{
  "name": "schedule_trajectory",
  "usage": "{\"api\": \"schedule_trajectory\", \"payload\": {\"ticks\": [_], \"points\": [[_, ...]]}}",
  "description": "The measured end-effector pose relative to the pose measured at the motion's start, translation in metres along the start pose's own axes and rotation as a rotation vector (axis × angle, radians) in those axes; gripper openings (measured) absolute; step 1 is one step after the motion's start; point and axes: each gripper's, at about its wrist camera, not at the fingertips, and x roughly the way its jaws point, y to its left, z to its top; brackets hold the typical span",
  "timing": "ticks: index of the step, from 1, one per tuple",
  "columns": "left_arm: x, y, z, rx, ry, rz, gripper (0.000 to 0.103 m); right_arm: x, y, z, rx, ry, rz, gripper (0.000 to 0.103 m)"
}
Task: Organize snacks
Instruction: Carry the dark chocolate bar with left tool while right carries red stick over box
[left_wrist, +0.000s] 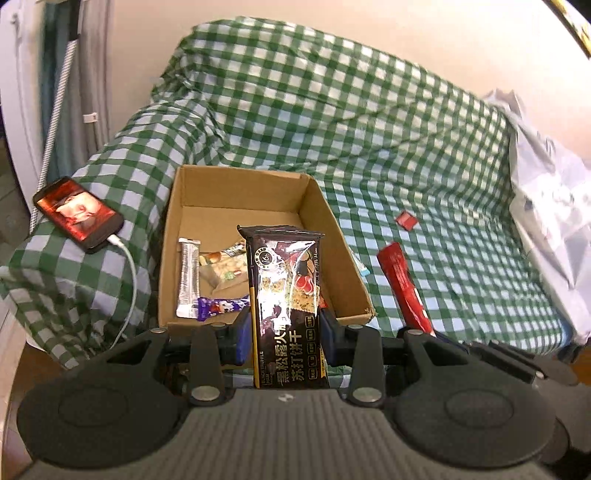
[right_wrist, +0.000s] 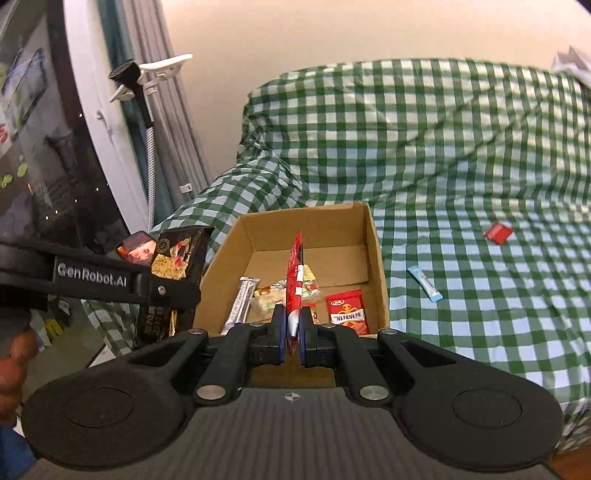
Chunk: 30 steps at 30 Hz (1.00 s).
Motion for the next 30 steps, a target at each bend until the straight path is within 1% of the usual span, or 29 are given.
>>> {"api": "schedule_trajectory", "payload": {"ticks": [4,10,15,23,30], "points": [[-0.011,0.005,-0.001,-0.007,-0.027,-0.003,0.041,-0.005,0.012,0.001,-0.033,-0.008,-0.016,0.007],[-0.007,0.013,0.000,-0.022,-0.019,-0.010,0.041,0.001,0.018,0.003,-0.056,0.009,-0.037,0.007],[0.013,0.017,0.005,-0.031,0.014,-0.005,0.041,0.016,0.016,0.003,-0.062,0.049,-0.049,0.007],[0.046,0.025,0.011,-0.037,0.075,0.007,0.041,0.042,0.007,0.004,-0.031,0.098,-0.069,0.007],[0.067,0.029,0.022,-0.039,0.086,0.019,0.041,0.064,0.002,0.009,-0.018,0.126,-0.073,0.007]]}}
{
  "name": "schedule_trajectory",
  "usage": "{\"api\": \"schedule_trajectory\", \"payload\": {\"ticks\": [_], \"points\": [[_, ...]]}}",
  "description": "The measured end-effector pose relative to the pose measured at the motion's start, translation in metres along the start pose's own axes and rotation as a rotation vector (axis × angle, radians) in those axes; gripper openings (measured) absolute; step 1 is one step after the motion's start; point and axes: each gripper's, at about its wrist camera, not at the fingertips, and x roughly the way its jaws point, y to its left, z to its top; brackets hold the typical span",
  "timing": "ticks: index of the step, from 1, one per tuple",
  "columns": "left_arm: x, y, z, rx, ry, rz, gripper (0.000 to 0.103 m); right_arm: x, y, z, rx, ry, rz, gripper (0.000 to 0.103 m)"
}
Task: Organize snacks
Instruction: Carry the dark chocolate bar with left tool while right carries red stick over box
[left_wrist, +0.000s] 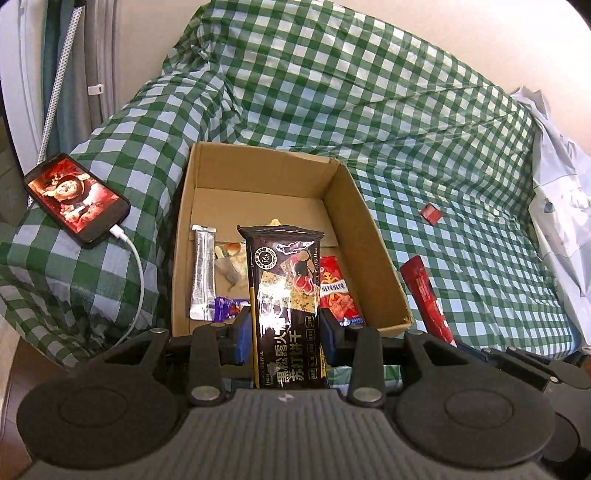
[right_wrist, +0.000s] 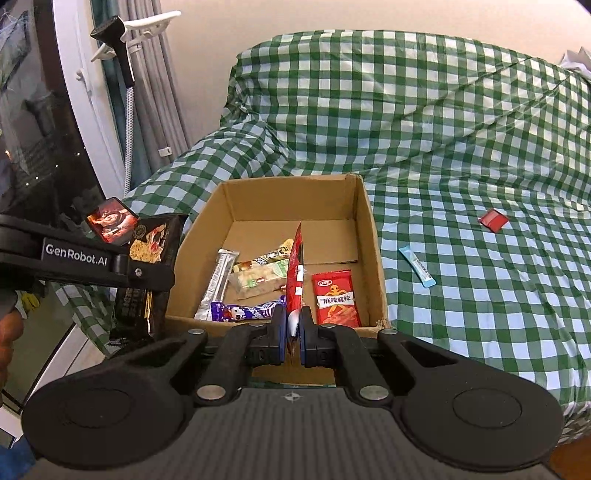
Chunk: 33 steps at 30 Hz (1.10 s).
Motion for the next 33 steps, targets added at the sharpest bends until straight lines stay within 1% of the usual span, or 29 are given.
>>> {"api": "schedule_trajectory", "payload": {"ticks": [6,16,26,33], "points": [[0.015,0.001,0.012,-0.003,0.011,-0.001,0.041,0.012,-0.004,0.004,0.020,0.018,-0.006,0.007],[0.045,0.002,0.043,-0.003,0.012,0.009,0.041,0.047,-0.011,0.025,0.034,0.036,-0.002,0.007],[0.095,0.004,0.069,0.014,0.060,0.033,0.041,0.097,-0.033,0.049,0.056,0.069,-0.007,0.007],[0.132,0.004,0.082,0.022,0.093,0.051,0.041,0.136,-0.043,0.053,0.084,0.102,-0.019,0.007]]}}
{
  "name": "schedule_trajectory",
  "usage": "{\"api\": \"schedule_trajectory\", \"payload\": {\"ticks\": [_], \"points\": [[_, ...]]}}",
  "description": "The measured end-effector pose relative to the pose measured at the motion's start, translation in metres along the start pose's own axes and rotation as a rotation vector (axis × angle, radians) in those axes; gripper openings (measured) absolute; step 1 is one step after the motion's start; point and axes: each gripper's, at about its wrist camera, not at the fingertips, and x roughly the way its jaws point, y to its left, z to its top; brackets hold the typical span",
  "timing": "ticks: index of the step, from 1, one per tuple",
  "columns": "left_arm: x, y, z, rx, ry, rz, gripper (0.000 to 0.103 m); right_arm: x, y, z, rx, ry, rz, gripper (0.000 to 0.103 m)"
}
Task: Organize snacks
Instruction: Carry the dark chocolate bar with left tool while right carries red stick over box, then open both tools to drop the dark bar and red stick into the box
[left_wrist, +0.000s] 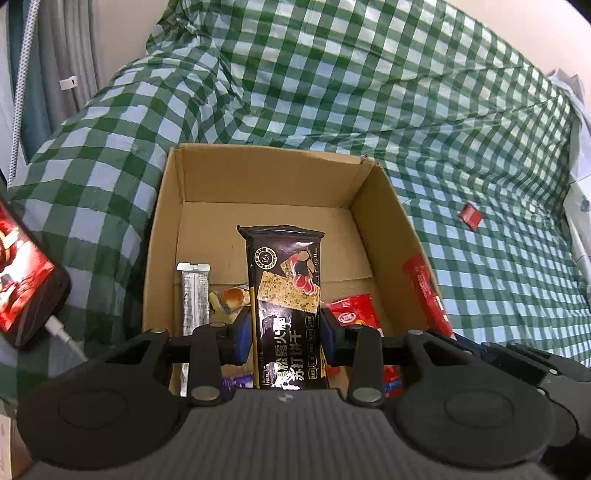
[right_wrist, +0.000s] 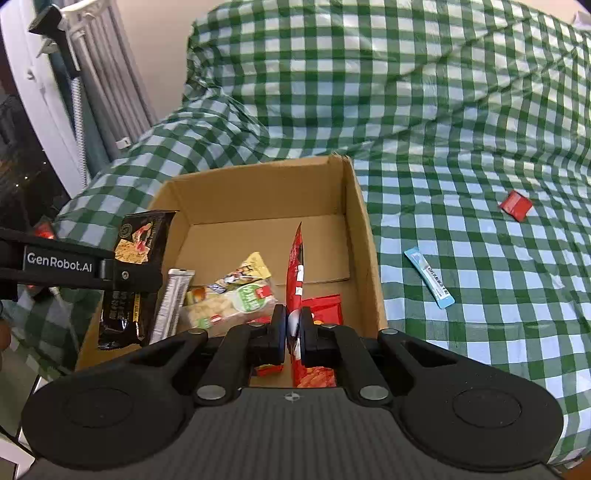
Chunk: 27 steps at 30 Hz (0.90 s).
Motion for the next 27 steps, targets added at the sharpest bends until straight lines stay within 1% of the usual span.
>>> {"api": "schedule_trajectory", "payload": {"ticks": [5,9,10,11,12,13,14,15,16,19,21,24,27], "points": [[0.022,0.001,0.008,0.002,0.018,0.012,0.041,0.019,-0.005,0.003,0.006,0.017,-0.005,0.007],[0.036,0.001,0.014,0.024,0.014,0.045,0.041,0.029,-0.009,0.009,0.026,0.022,0.002,0.008],[0.037,0.001,0.015,0.033,0.008,0.052,0.045,0.031,-0.009,0.012,0.035,0.022,0.008,0.008],[0.036,0.001,0.017,0.041,0.000,0.054,0.061,0.033,-0.010,0.016,0.046,0.023,0.016,0.009],[0.034,0.000,0.019,0.046,-0.006,0.055,0.075,0.033,-0.011,0.019,0.057,0.027,0.023,0.019],[0.029,0.001,0.021,0.043,-0.022,0.065,0.100,0.033,-0.012,0.024,0.075,0.031,0.027,0.028],[0.022,0.002,0.021,0.034,-0.051,0.077,0.103,0.031,-0.014,0.026,0.095,0.029,0.024,0.053],[0.014,0.004,0.019,0.025,-0.088,0.088,0.103,0.027,-0.015,0.028,0.109,0.023,0.020,0.070],[0.007,0.005,0.016,0.030,-0.102,0.095,0.103,0.021,-0.015,0.028,0.117,0.012,0.022,0.074],[-0.008,0.009,0.001,0.035,-0.065,0.103,0.103,0.002,-0.010,0.020,0.096,0.013,0.040,0.082],[-0.020,0.012,-0.014,0.034,-0.053,0.101,0.103,-0.013,-0.005,0.009,0.082,0.016,0.035,0.083],[-0.044,0.013,-0.039,0.037,-0.056,0.118,0.103,-0.037,0.004,-0.011,0.062,0.019,0.026,0.084],[-0.068,0.013,-0.058,0.031,-0.077,0.125,0.103,-0.065,0.019,-0.028,0.039,-0.021,0.000,0.088]]}}
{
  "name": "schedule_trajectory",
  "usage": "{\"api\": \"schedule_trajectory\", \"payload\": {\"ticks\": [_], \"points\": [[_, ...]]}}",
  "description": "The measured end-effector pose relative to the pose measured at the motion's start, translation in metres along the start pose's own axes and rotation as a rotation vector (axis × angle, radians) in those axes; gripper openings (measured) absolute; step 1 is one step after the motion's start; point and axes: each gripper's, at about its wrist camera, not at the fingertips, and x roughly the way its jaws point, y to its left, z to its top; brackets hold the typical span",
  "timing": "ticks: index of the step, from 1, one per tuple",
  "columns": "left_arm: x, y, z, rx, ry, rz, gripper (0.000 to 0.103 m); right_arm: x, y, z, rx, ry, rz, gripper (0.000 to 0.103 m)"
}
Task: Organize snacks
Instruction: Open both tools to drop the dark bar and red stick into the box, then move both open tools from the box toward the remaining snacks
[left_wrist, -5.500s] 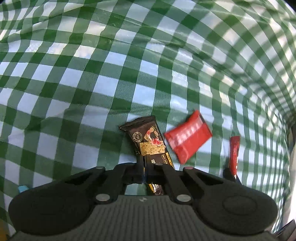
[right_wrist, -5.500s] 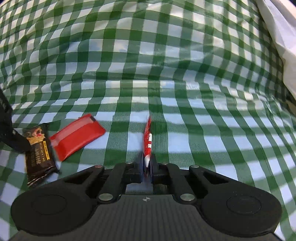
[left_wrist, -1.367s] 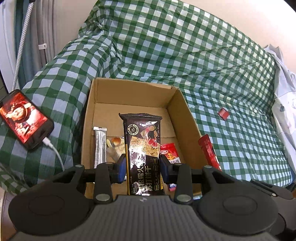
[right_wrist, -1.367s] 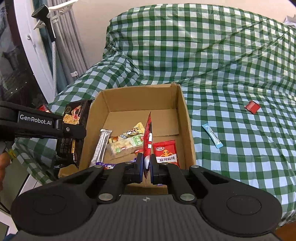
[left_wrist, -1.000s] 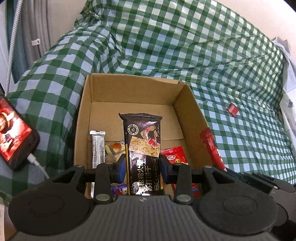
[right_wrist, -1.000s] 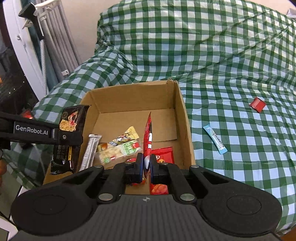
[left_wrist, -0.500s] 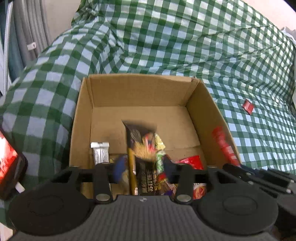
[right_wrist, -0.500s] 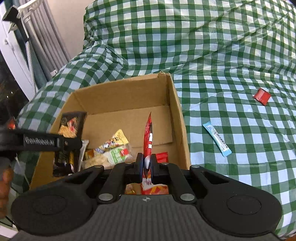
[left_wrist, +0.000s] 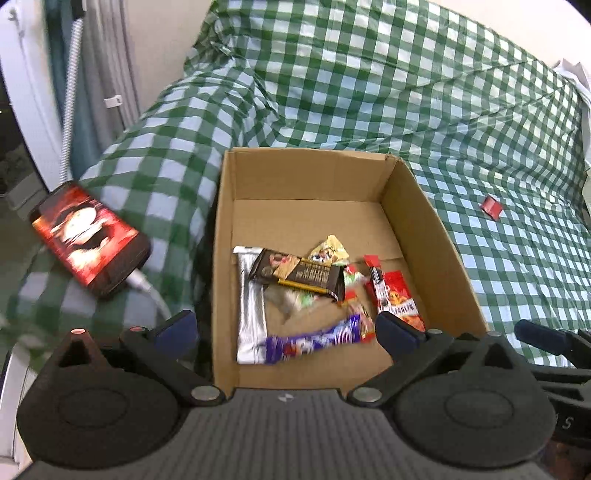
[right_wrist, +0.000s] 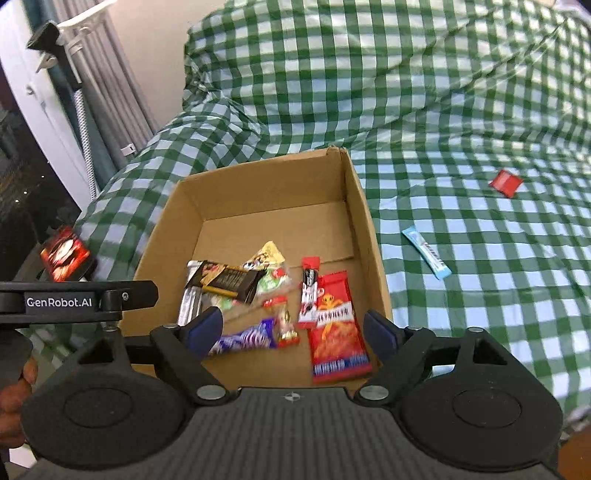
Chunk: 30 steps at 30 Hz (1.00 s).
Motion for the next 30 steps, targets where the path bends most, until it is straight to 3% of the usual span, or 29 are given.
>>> {"api": "schedule_trajectory", "payload": {"ticks": [9,18,30], "points": [[-0.059,0.000,-0.033,-0.009,-0.088,0.011,0.103,-0.061,0.027,-0.024,-0.099,-0.136,-0.007,0.098],[-0.101,-0.004,-0.056,0.002,-0.162,0.001,0.103,-0.102,0.034,-0.044,-0.140,-0.225,-0.025,0.100],[-0.126,-0.005,-0.070,0.018,-0.208,0.007,0.103,-0.127,0.038,-0.057,-0.161,-0.285,-0.027,0.101]]}}
